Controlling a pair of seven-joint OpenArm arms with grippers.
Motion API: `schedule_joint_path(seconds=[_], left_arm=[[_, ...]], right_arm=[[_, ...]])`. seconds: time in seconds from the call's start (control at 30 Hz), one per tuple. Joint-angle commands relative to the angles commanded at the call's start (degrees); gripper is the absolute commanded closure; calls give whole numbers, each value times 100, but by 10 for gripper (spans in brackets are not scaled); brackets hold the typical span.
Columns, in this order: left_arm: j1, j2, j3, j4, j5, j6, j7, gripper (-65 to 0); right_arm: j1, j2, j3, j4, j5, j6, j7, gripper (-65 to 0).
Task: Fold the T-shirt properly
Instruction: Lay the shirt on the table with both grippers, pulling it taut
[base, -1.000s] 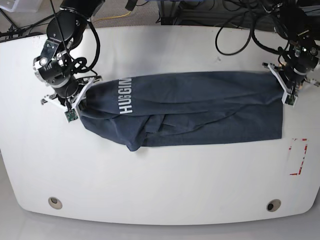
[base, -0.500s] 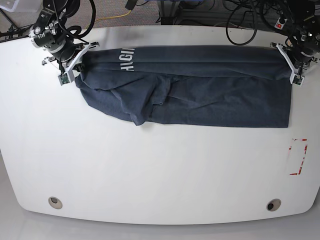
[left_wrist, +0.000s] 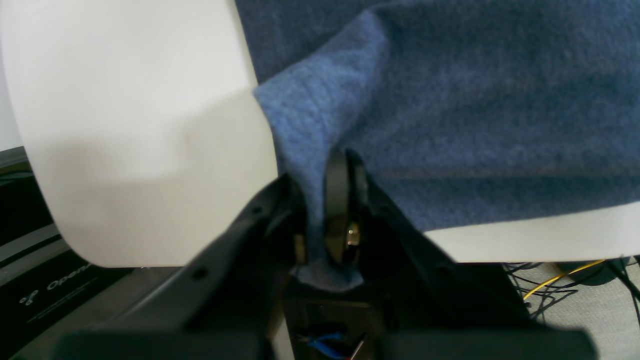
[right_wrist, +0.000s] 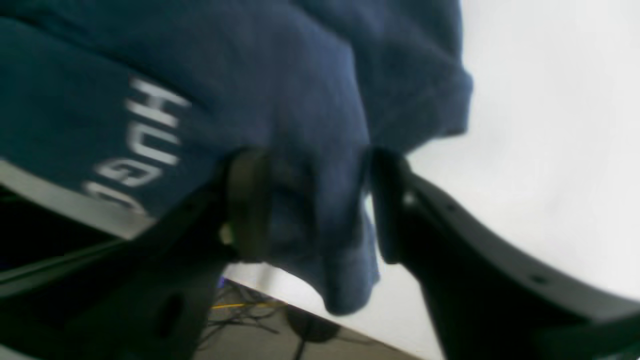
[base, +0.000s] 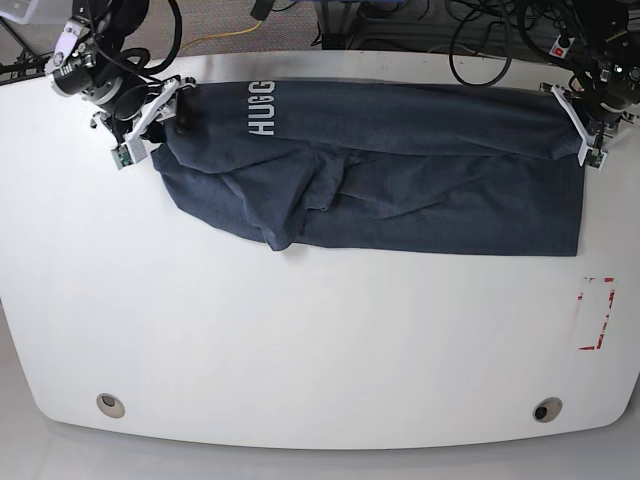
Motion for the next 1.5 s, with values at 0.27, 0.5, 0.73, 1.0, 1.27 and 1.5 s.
schedule_joint_path(seconds=[0.27, 0.5, 0.73, 1.0, 1.27, 1.5], left_arm=[[35, 0, 0, 0, 9, 0, -334, 0], [26, 0, 0, 0, 9, 0, -343, 0], [9, 0, 0, 0, 9, 0, -352, 0], [0, 0, 0, 0, 9, 0, -352, 0], [-53, 35, 9, 26, -9, 0, -352, 0], [-176, 35, 9, 26, 9, 0, -334, 0]], right_arm=[[466, 334, -9, -1187, 589, 0, 35, -406], [738, 281, -44, -1275, 563, 0, -220, -401], [800, 105, -35, -1292, 545, 0, -352, -366], [809, 70, -35, -1257, 554, 0, -343, -8], [756, -88, 220, -1248, 536, 0, -334, 0], [659, -88, 334, -1248, 563, 0, -334, 0]])
